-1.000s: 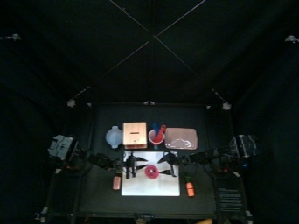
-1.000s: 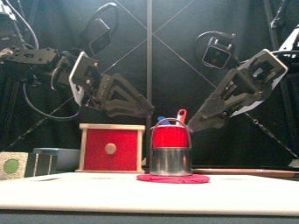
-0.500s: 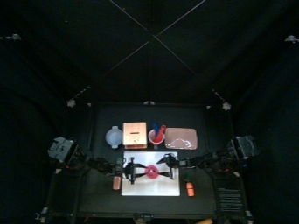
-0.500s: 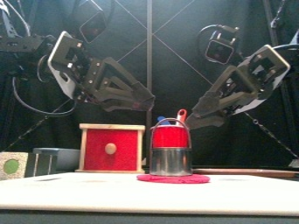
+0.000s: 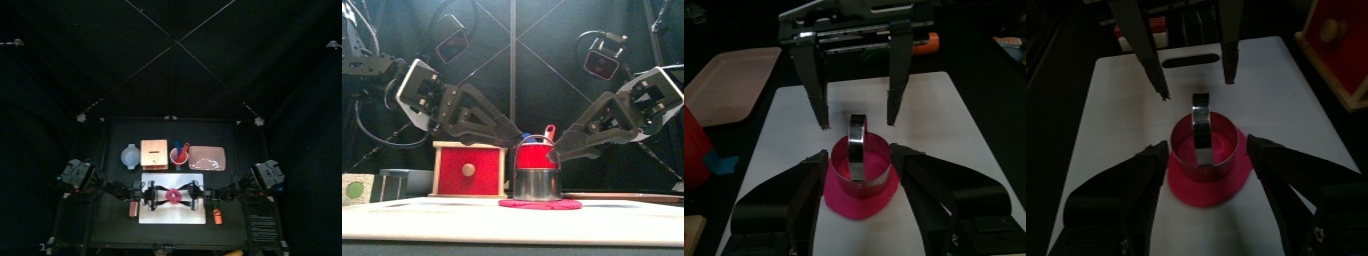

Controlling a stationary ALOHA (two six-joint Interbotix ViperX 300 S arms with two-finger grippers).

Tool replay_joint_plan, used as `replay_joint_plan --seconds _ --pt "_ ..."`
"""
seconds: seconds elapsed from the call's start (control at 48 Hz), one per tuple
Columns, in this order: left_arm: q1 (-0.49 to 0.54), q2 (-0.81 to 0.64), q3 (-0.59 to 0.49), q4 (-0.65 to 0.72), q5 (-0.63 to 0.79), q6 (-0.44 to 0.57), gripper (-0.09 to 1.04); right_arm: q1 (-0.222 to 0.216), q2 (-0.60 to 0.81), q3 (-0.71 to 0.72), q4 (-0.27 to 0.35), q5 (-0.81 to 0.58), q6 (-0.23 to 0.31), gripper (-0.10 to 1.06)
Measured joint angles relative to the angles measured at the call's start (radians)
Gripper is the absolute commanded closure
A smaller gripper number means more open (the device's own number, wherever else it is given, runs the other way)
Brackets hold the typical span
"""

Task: Get the cutter from the drawer then cut the dough then place the extra dough in the bowl
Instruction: Cut the dough

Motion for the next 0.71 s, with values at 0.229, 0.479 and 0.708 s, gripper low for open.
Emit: replay_joint_plan --seconds 0.229,0.479,0.708 --pt "0.006 0.018 -0.003 0.0 -0.003 0.003 0.08 0.008 0.0 -0.008 0.009 -0.002 0.002 0.07" --pt "0.008 0.035 -0.006 0.002 -0.005 0.003 0.14 0.008 0.0 -0.008 0.009 -0.002 0.002 0.23" --pt "0.008 0.037 -0.015 0.015 -0.003 0.005 0.18 0.009 0.003 -0.009 0.011 0.015 0.002 0.26"
